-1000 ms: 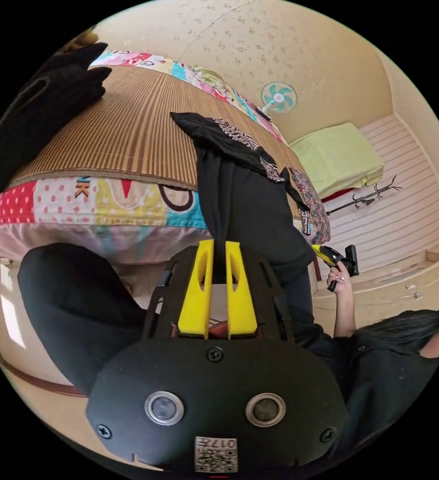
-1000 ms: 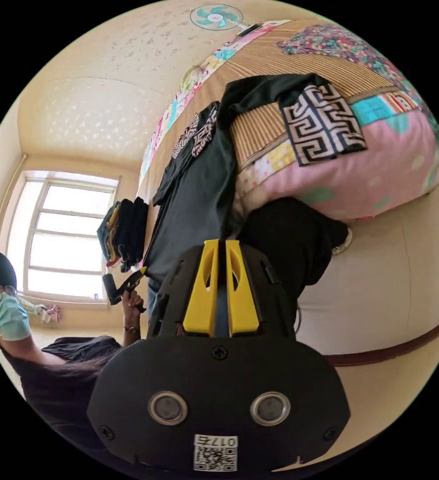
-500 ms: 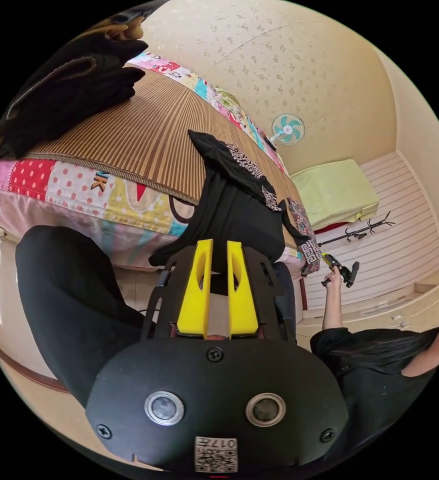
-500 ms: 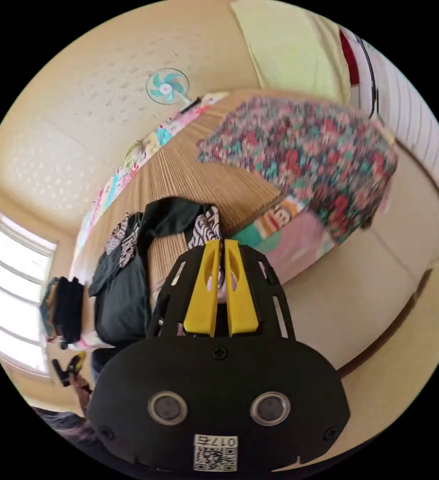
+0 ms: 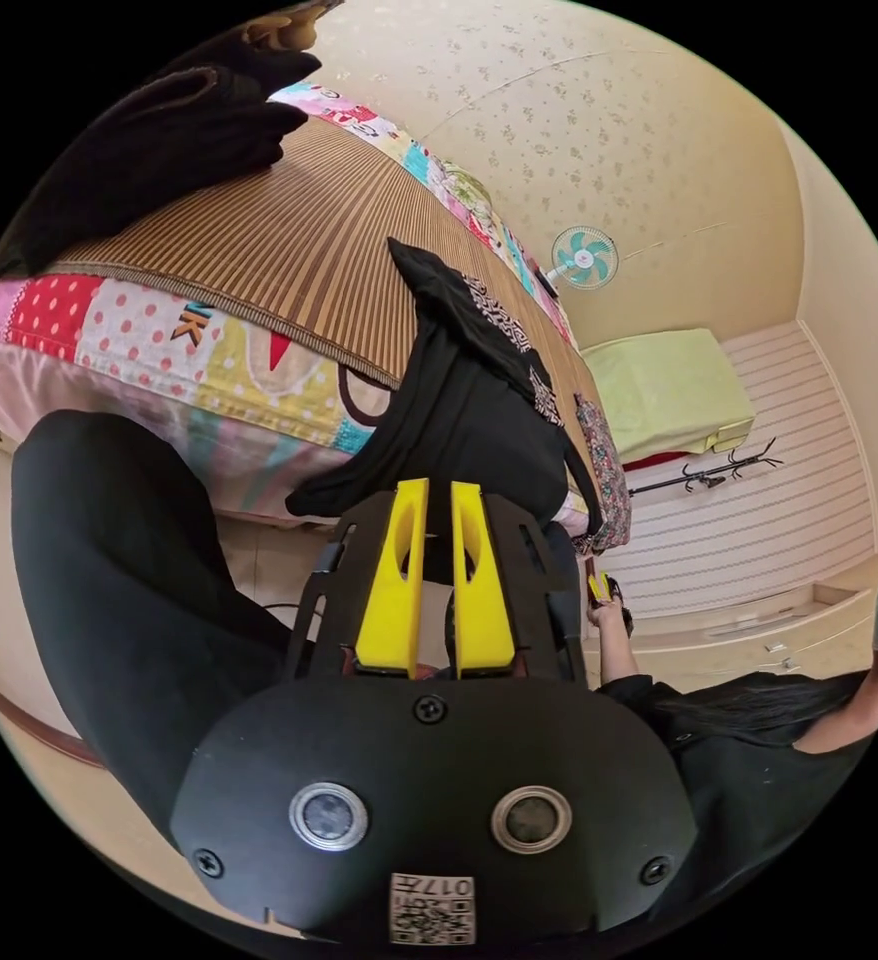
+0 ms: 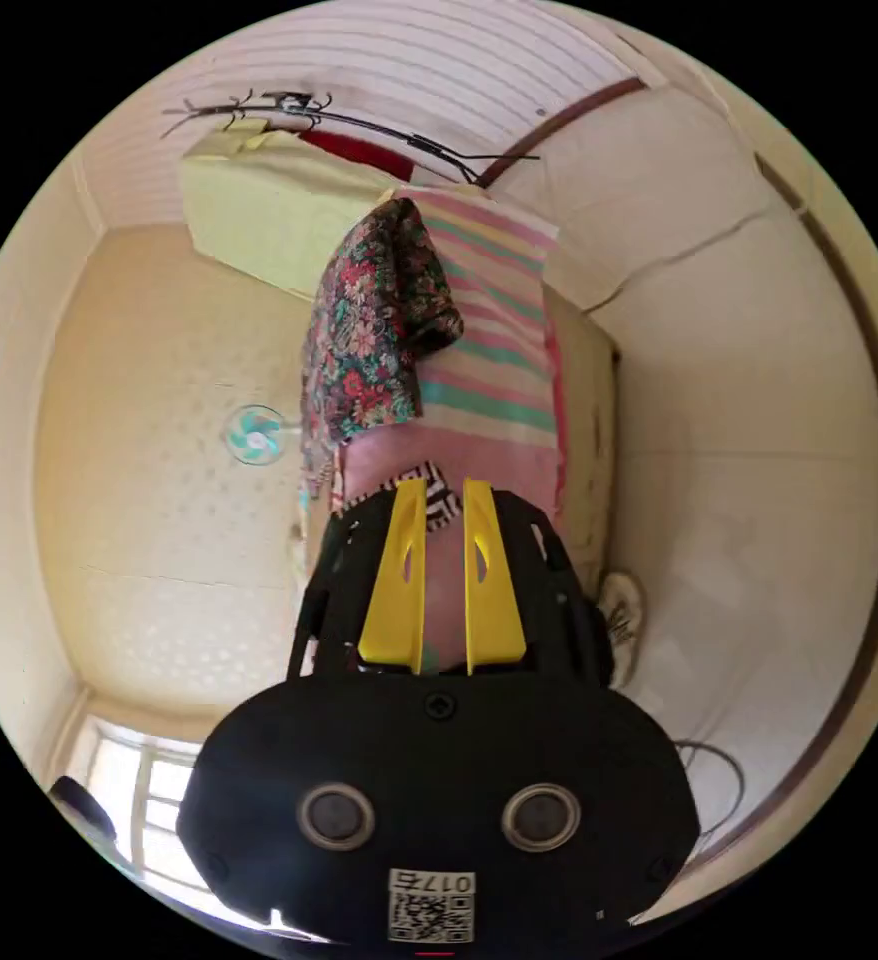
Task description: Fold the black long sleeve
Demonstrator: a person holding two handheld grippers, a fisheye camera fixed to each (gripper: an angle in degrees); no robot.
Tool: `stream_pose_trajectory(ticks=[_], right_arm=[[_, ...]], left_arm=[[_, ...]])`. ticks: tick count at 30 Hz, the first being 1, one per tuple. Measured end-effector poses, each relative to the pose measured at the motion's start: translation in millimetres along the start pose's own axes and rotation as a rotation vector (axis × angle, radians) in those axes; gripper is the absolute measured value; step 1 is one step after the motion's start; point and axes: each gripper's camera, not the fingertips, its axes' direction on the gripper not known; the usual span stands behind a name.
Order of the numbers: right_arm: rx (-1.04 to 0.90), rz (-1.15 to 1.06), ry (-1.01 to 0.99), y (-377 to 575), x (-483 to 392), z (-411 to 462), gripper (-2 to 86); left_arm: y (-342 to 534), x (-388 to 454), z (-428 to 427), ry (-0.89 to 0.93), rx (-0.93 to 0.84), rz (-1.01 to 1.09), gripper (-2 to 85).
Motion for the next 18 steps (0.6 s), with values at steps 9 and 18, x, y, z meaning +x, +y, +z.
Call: stream_pose_trajectory(ticks=[9,18], right_arm=[[-0.186,0.279,-0.237,29,20,72,6.1],[-0.399,-0.802,-0.454,271,-300,143,3.5]], left_arm=[[-7,-23,-4,0.104,0.013,-0.068,5.1],[14,-39,3,0.112,0.028,-0.103,5.0]])
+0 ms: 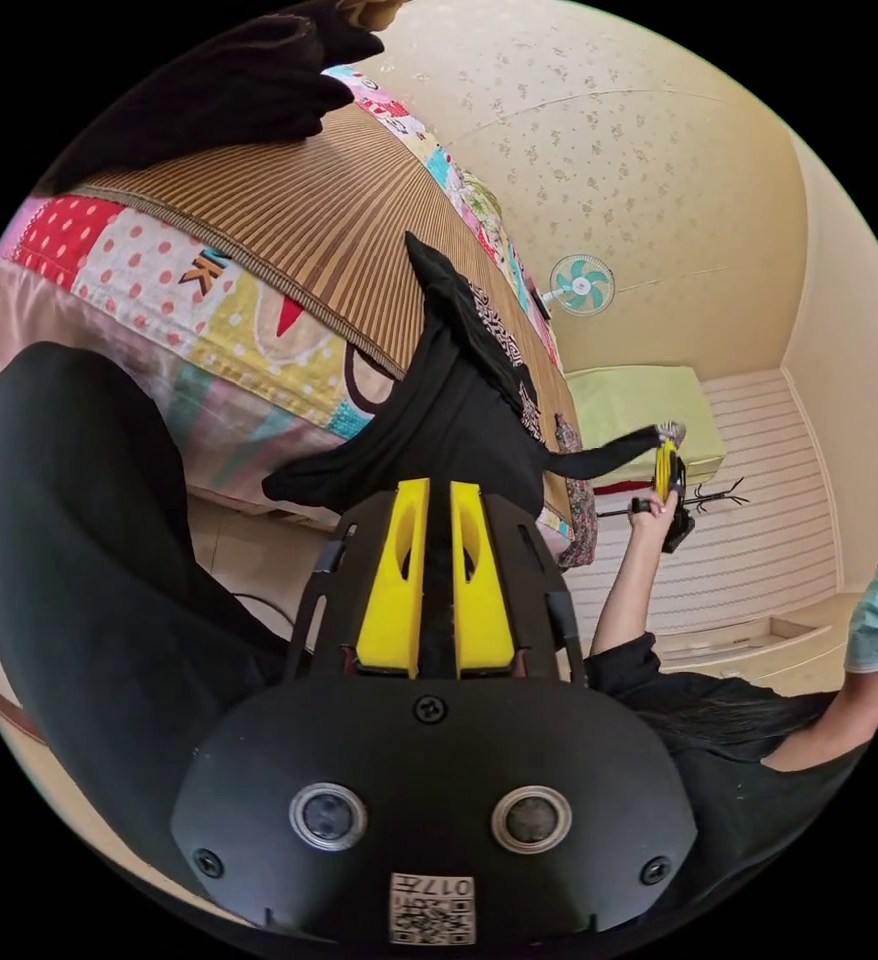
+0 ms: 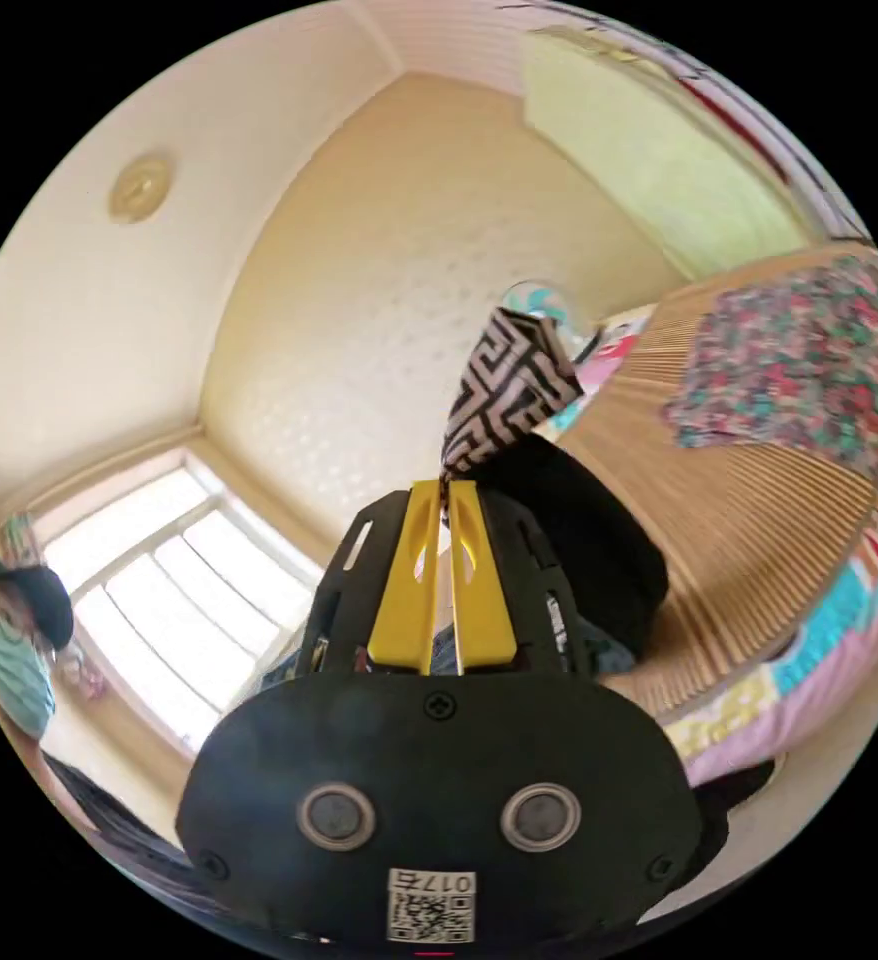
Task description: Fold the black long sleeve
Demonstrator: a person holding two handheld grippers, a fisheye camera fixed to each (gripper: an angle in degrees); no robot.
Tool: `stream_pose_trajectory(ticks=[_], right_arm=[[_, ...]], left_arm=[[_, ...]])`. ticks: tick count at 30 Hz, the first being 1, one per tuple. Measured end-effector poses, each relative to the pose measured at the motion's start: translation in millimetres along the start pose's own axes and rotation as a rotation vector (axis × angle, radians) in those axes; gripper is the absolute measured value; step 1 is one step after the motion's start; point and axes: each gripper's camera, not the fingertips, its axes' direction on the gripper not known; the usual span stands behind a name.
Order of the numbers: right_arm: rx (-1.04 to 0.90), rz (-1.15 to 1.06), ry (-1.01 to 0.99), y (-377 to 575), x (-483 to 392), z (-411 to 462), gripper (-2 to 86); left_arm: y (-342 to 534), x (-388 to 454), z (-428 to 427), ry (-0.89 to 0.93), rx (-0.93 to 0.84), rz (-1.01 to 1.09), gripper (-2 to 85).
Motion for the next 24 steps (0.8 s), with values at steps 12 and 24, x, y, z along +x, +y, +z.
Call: stream_pose_trajectory(ticks=[12,24], right_arm=[[-0.609,-0.246,0.483,277,-31,157,8.1],[-0.877,-0.354,0.770,287,46,332,1.9]], left_arm=[[-4,44,46,-0.192,-0.047,0.248,5.5],[-173,89,252,-0.596,-0.250,0.505,-0.9]])
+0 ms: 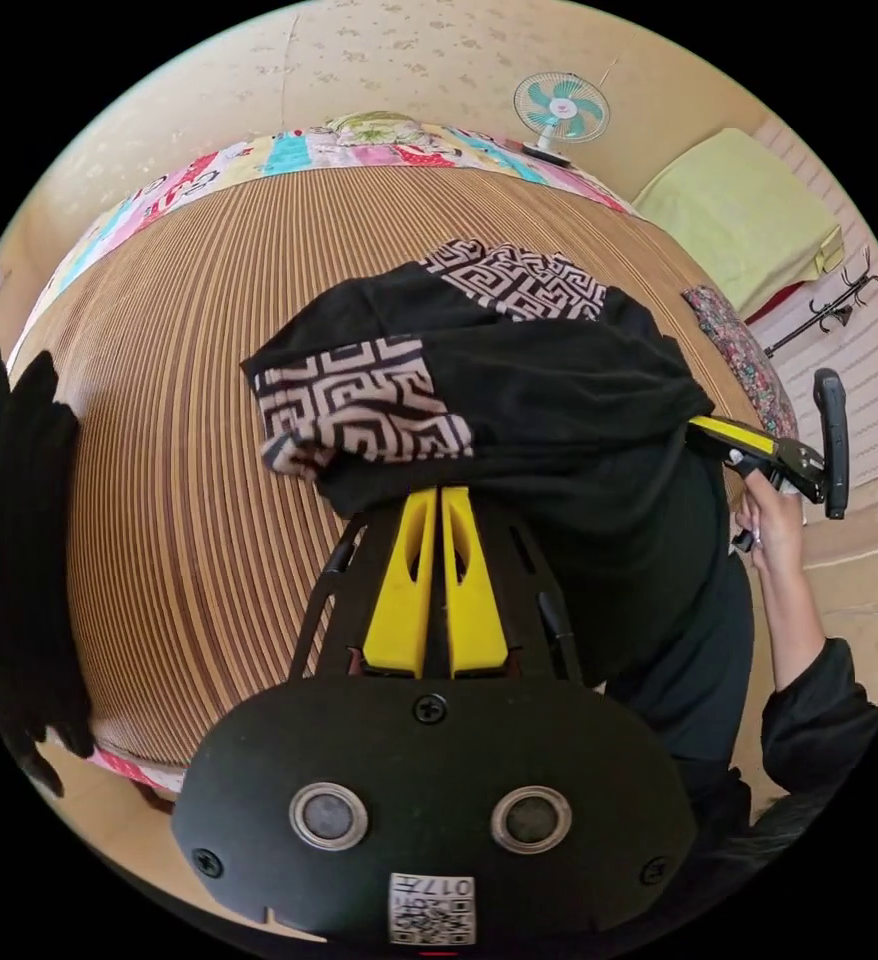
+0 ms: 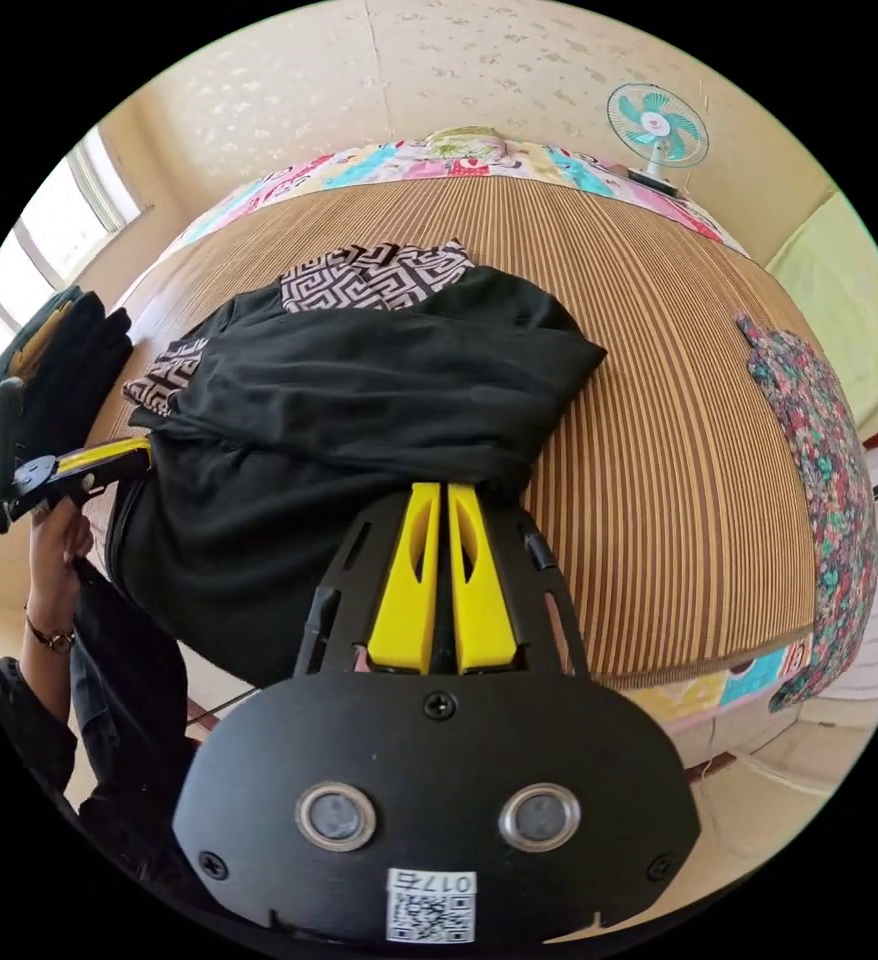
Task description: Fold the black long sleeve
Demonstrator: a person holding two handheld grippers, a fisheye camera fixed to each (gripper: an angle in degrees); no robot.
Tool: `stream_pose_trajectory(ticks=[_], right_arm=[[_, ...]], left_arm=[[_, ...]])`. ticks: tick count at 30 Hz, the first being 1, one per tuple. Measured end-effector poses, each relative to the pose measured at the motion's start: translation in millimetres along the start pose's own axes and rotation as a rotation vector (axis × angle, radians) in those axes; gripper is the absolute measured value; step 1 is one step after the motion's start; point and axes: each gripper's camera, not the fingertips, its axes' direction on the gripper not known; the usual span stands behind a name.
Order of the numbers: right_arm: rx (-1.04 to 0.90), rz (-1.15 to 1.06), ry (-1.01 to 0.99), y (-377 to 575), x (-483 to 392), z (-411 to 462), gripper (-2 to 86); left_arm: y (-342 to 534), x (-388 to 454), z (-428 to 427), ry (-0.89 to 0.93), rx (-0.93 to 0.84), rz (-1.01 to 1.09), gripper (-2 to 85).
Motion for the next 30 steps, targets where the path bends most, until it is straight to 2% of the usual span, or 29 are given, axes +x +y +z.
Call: stream_pose_trajectory(ticks=[3,5,7,8,9,11,14,18,20,23,24,25,27,29,30], right_arm=[[-0.043,-0.060,0.055,-90,-6,36,2.2],[-0.063,-0.040,0.061,-141,3,47,2.8],[0.023,0.070,0.044,-170,23,27,3.8],[0.117,0.121,-0.009,-173,35,1,4.8],[0.206,0.128,-0.067,-165,41,-24,6.0],[0.263,0.120,-0.129,-140,49,-45,7.9],[0.219,0.133,-0.173,-79,64,-38,10.7],[0.165,0.244,-0.101,22,88,2,11.5],[0.111,0.264,-0.105,52,93,22,10.8],[0.189,0.236,-0.183,94,94,3,5.7],[0.216,0.224,-0.208,107,96,-10,4.6],[0.232,0.231,-0.203,114,98,-17,4.4],[0.275,0.296,-0.134,140,112,-34,3.6],[0.226,0.388,-0.055,153,130,-32,4.2],[0.216,0.415,-0.081,160,141,-31,6.1]], left_arm=[[-75,-15,21,-0.040,-0.033,-0.008,-0.9],[-120,-32,9,-0.140,0.062,-0.057,-0.8],[-132,-47,-20,-0.149,0.172,-0.085,-0.5],[-128,-56,-42,-0.091,0.230,-0.084,0.0],[-123,-61,-51,-0.055,0.254,-0.078,0.3],[-88,-78,-71,0.073,0.287,-0.076,4.5],[-30,-94,-64,0.208,0.237,-0.118,10.8],[31,-96,-33,0.360,0.129,-0.220,12.2],[58,-92,-14,0.440,0.077,-0.275,9.3],[81,-100,-12,0.546,0.030,-0.320,1.2],[86,-103,-16,0.580,0.038,-0.312,1.0],[99,-112,-28,0.604,0.083,-0.311,0.5],[123,-129,-49,0.527,0.131,-0.367,0.6],[156,-150,-73,0.458,0.206,-0.470,2.0],[163,-153,-78,0.456,0.235,-0.479,2.7]])
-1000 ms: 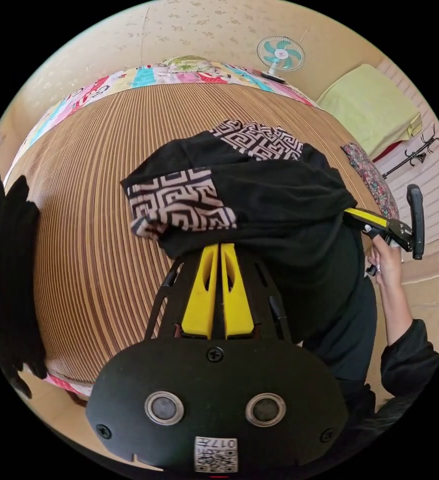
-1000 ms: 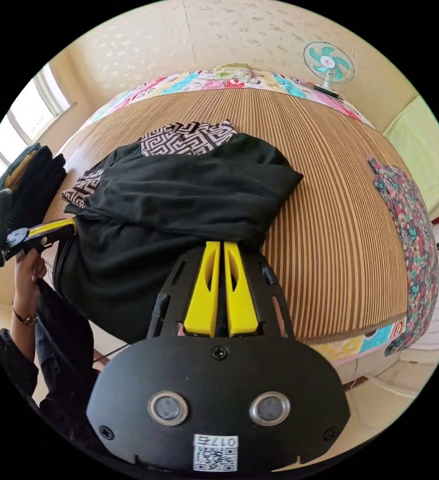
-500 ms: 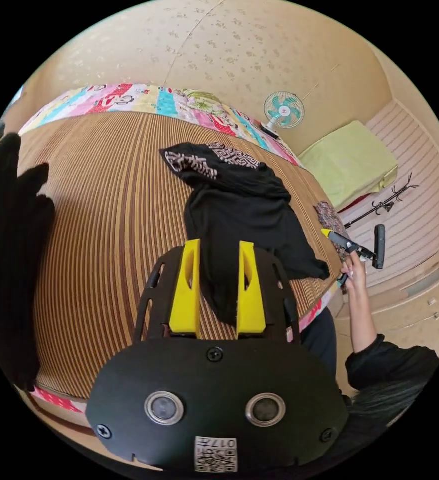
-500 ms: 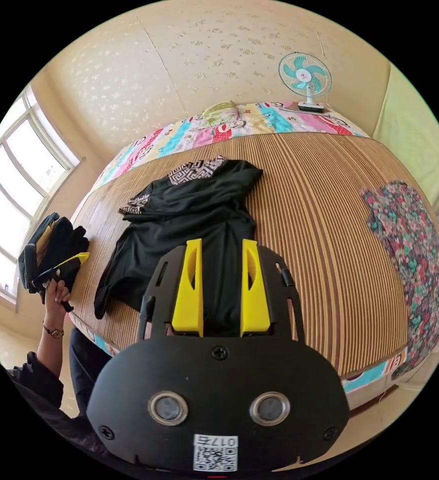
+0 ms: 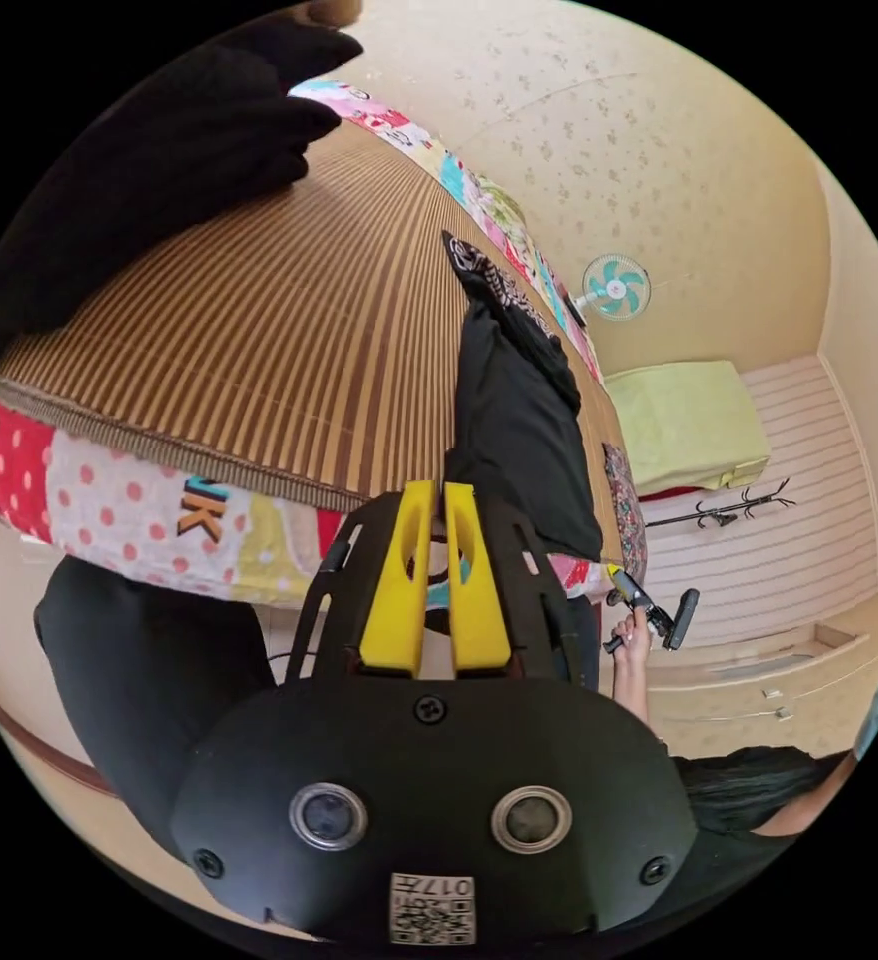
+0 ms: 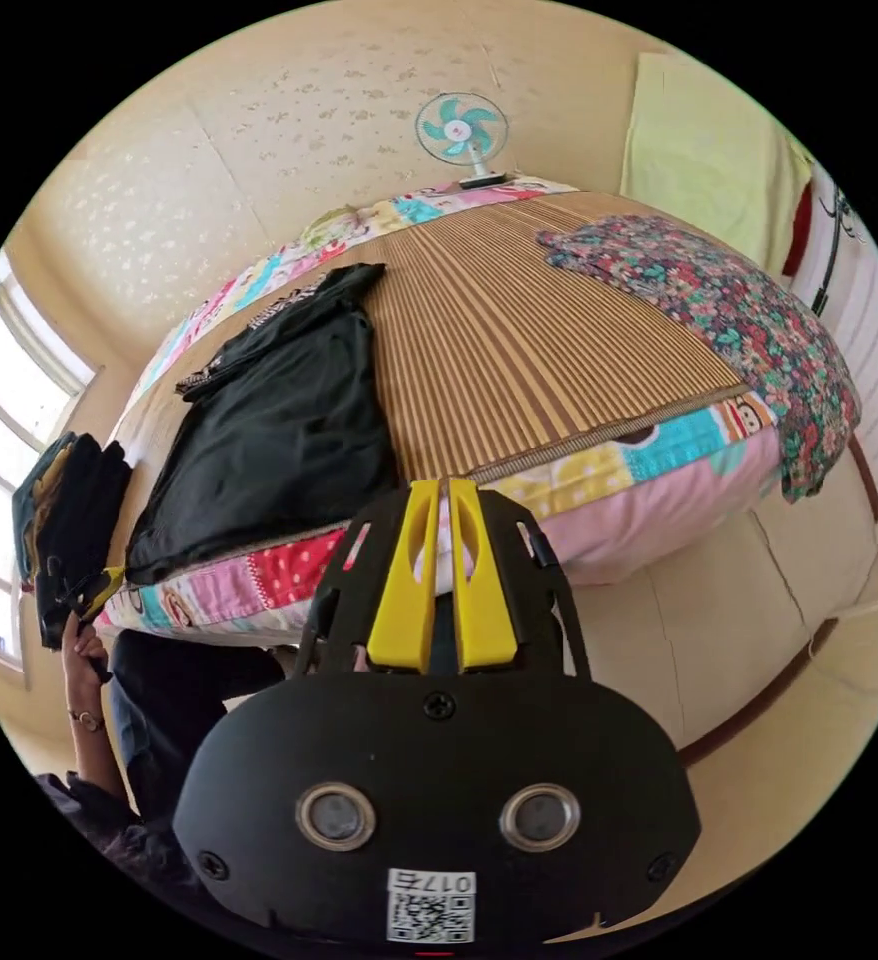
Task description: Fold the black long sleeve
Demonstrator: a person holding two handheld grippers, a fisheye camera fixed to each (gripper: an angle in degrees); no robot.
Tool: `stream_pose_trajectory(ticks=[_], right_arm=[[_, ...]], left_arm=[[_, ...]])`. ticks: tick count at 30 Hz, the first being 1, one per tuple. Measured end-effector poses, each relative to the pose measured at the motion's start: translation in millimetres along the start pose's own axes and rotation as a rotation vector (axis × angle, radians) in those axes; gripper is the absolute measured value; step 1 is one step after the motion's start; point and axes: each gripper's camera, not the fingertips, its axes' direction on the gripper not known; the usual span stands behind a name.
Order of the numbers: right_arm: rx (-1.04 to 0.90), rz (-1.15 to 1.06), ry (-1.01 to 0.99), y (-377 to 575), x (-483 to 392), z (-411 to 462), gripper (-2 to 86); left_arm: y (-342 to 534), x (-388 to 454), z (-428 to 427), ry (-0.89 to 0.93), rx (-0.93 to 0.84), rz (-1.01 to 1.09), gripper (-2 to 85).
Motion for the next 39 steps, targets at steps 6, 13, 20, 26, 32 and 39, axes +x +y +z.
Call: stream_pose_trajectory(ticks=[6,13,20,26,32,39], right_arm=[[0.006,0.040,-0.361,-11,33,5,11.0],[-0.189,-0.047,-0.287,-39,23,-1,2.1],[0.116,0.045,-0.893,5,112,-144,0.7],[0.291,0.022,-0.931,0,117,-200,0.6],[0.312,-0.047,-0.683,-174,35,-141,1.9],[0.226,-0.060,-0.395,-259,-58,-52,7.5]], left_arm=[[-1,13,-13,0.041,0.036,0.058,12.7],[-23,30,2,0.091,-0.125,0.118,0.2],[41,35,-131,0.431,0.026,0.177,-0.6],[41,39,-183,0.549,0.164,0.119,-0.5],[-126,53,-121,0.478,0.186,0.035,2.1],[-185,49,-54,0.277,0.128,-0.007,13.9]])
